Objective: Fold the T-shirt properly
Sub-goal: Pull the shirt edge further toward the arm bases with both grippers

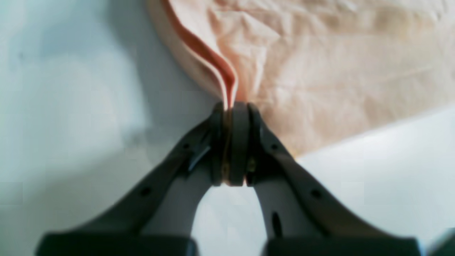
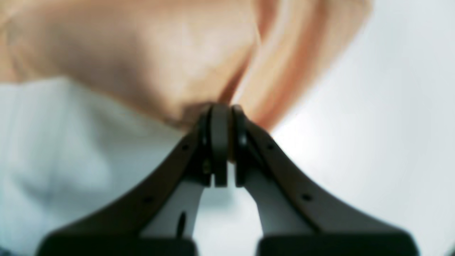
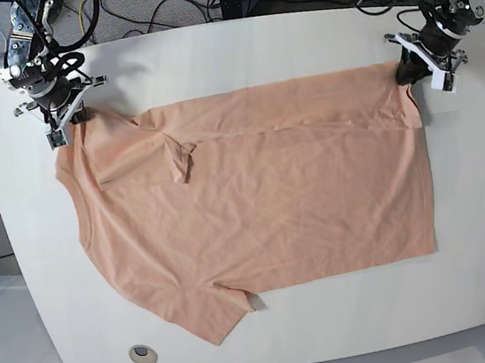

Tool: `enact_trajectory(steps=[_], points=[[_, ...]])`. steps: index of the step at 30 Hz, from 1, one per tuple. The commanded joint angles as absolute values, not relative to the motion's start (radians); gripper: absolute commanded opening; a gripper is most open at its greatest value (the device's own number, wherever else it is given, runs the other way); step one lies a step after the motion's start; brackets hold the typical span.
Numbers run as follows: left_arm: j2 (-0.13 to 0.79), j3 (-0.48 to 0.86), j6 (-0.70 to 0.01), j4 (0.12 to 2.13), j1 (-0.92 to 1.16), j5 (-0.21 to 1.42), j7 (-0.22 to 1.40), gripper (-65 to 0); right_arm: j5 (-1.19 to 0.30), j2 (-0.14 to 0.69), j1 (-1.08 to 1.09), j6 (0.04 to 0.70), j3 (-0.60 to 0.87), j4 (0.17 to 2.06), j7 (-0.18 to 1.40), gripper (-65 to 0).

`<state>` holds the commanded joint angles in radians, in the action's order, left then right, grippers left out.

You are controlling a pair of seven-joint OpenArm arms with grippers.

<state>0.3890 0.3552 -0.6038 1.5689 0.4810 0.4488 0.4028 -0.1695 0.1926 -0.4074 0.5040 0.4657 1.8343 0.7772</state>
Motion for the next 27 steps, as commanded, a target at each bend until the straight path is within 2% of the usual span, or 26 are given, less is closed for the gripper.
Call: enact_trajectory(steps=[6, 15, 25, 26, 27], points=[[0.389, 0.437, -0.605, 1.727, 0.578, 0.449, 0.539, -65.0, -0.17, 0.14, -0.562, 0.504, 0.466, 1.954, 0.777, -65.0], [0.389, 0.526, -0.607, 1.778, 0.674, 0.449, 0.539, -65.0, -0.17, 0.136, -0.641, 0.506, 0.466, 1.959, 0.777, -65.0], [0.389, 0.524, -0.607, 1.774, 0.676, 0.449, 0.539, -65.0, -0.17, 0.136, -0.636, 0.506, 0.466, 1.959, 0.777, -65.0], [0.389, 0.522, -0.607, 1.774, 0.676, 0.449, 0.539, -65.0, -0.17, 0.136, -0.636, 0.506, 0.466, 1.959, 0.777, -64.6], [0.389, 0.522, -0.607, 1.774, 0.676, 0.449, 0.539, -65.0, -0.17, 0.136, -0.636, 0.506, 0.466, 1.959, 0.777, -60.2]])
